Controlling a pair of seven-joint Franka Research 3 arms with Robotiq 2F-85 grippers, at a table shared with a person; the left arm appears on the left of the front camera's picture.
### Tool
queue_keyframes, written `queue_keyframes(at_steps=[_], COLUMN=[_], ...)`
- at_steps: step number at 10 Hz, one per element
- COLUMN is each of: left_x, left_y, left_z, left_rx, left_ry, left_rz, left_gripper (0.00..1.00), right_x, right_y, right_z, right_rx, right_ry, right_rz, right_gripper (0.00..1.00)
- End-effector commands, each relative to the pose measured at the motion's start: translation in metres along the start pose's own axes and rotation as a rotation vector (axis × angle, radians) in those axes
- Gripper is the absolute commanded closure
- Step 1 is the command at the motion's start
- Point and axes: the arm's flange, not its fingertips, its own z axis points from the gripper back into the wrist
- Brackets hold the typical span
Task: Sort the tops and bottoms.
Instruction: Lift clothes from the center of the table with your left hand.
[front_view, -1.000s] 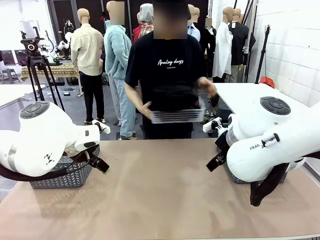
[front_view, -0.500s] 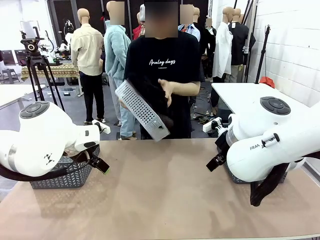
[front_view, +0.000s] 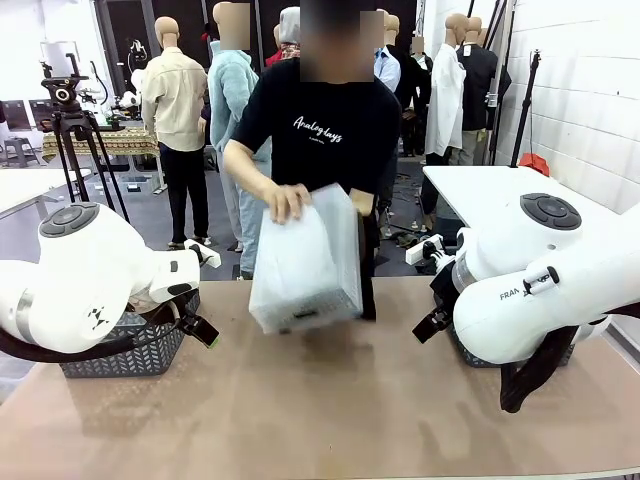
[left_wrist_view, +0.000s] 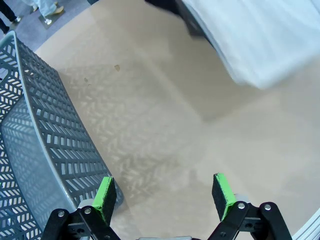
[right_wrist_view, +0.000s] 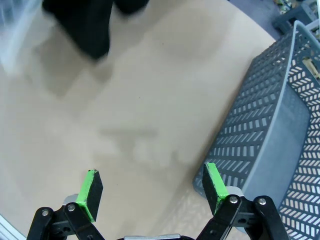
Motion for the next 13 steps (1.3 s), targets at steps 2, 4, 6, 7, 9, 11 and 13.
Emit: queue_keyframes(at_steps=[2,4,6,7,9,11,13], left_x=[-0.0005,-0.0005,-0.0005,-0.0005,-0.0005,-0.0005,-0.0005], left_y=[0.0017,0.0017,0.0017,0.0017,0.0017,0.0017,0.0017], left_z=[0.0000,0.0000,0.0000,0.0000,0.0000,0.0000,0.0000], left_rx=[0.000,0.000,0.000,0.000,0.000,0.000,0.000], left_ry=[0.000,0.000,0.000,0.000,0.000,0.000,0.000], left_rz=[0.004,0.004,0.004,0.004,0.004,0.004,0.004], left_gripper=[0.00,0.00,0.00,0.00,0.00,0.00,0.00], right_x=[0.0000,0.0000,0.0000,0.0000,0.0000,0.0000,0.0000], right_y=[-0.0001,-0.0001,-0.0001,-0.0001,-0.0001,-0.0001,-0.0001], right_z=[0.0000,0.0000,0.0000,0.0000,0.0000,0.0000,0.0000], right_rx=[0.000,0.000,0.000,0.000,0.000,0.000,0.000], right_ry=[0.000,0.000,0.000,0.000,0.000,0.000,0.000], right_rz=[-0.001,-0.001,-0.001,-0.001,-0.001,-0.001,-0.001], right_gripper=[0.00,0.00,0.00,0.00,0.00,0.00,0.00])
